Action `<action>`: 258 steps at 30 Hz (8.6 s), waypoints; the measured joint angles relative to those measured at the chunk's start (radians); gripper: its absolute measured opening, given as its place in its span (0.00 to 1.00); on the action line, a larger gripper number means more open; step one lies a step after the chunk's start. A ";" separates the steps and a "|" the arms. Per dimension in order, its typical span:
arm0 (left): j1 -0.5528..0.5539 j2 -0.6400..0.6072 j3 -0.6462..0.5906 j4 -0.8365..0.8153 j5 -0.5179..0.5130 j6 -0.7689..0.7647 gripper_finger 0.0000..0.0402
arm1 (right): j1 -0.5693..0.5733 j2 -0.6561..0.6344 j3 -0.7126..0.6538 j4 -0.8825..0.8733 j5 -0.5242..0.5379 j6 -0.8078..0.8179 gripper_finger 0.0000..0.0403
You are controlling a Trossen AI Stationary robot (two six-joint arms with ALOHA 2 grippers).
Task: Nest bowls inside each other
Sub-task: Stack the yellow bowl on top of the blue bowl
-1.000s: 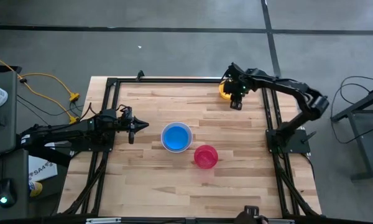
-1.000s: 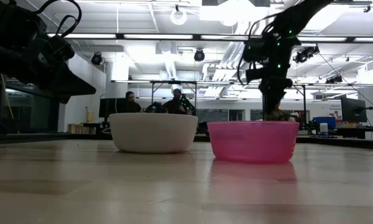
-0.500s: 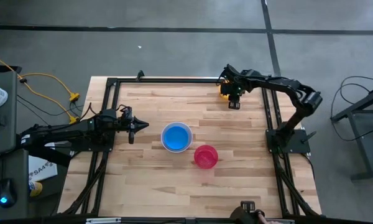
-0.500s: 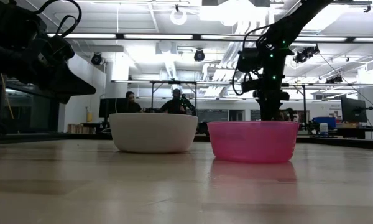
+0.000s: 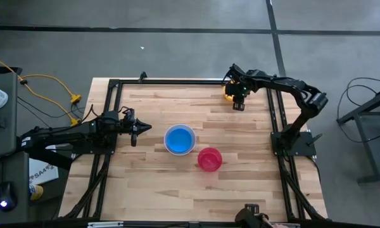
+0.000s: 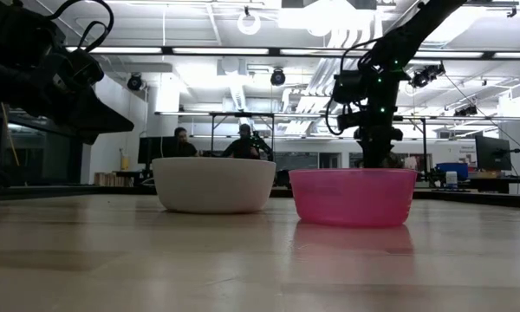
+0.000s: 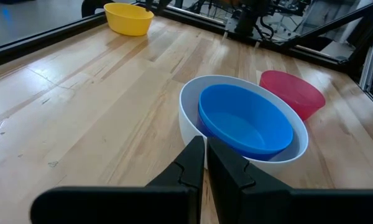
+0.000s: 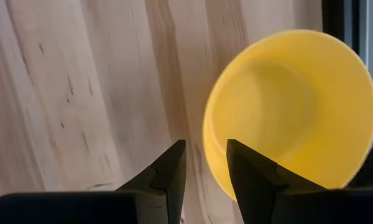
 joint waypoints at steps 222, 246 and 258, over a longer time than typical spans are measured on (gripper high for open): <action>0.000 0.000 0.000 0.000 0.000 0.000 0.05 | 0.518 0.149 0.424 -0.266 0.081 0.065 0.01; 0.000 0.000 0.000 0.000 0.000 0.000 0.05 | 0.781 0.149 0.424 -0.298 0.099 0.000 0.01; 0.000 0.000 0.000 0.000 0.000 0.000 0.05 | 0.840 0.229 0.647 -0.362 0.056 -0.033 0.01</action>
